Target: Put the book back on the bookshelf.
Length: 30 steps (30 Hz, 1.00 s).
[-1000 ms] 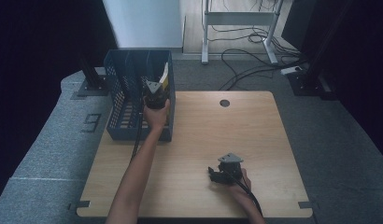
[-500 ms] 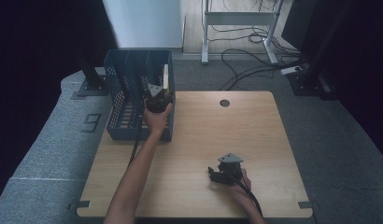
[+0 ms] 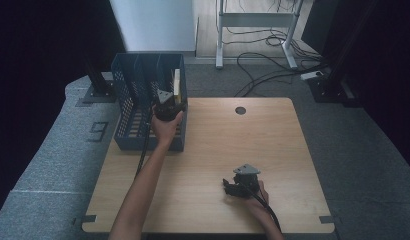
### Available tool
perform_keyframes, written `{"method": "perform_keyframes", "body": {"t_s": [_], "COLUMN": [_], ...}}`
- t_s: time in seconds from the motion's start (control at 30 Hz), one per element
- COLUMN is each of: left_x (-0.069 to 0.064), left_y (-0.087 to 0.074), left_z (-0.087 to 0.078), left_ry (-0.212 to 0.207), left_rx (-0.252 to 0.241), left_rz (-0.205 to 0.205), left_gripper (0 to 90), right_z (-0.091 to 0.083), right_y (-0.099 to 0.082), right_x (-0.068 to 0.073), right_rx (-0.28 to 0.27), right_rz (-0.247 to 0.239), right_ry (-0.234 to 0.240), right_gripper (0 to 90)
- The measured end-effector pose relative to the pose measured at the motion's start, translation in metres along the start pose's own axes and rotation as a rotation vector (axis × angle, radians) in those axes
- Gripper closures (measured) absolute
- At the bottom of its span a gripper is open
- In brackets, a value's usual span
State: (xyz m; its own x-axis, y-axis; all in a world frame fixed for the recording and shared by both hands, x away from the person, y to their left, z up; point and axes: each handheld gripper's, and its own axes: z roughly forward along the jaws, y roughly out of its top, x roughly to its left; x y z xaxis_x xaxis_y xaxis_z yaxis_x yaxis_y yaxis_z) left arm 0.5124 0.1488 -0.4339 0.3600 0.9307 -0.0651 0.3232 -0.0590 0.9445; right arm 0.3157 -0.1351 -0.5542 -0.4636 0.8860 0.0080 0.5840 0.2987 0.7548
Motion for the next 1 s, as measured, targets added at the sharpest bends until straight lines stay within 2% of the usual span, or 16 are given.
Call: {"method": "perform_keyframes", "body": {"t_s": [0.33, 0.53, 0.83, 1.0], "left_x": [0.002, 0.004, 0.008, 0.013], "left_y": [-0.001, 0.001, -0.001, -0.007], "left_z": [-0.004, -0.009, -0.019, -0.027], "left_ry": [-0.035, -0.054, -0.086, -0.109], "left_rx": [0.023, 0.019, 0.022, 0.029], "left_rz": [0.007, 0.01, -0.01, -0.039], "left_gripper": [34.5, 31.7, 30.6, 30.5], "right_z": [0.0, 0.0, 0.0, 0.0], "right_y": [0.0, 0.0, 0.0, 0.0], "right_x": [0.0, 0.0, 0.0, 0.0], "right_rx": [0.0, 0.0, 0.0, 0.002], "right_rz": [0.001, 0.001, 0.002, 0.001], "right_ry": [0.001, 0.001, 0.003, 0.003], "right_gripper": [23.3, 23.3, 23.3, 23.3]}}
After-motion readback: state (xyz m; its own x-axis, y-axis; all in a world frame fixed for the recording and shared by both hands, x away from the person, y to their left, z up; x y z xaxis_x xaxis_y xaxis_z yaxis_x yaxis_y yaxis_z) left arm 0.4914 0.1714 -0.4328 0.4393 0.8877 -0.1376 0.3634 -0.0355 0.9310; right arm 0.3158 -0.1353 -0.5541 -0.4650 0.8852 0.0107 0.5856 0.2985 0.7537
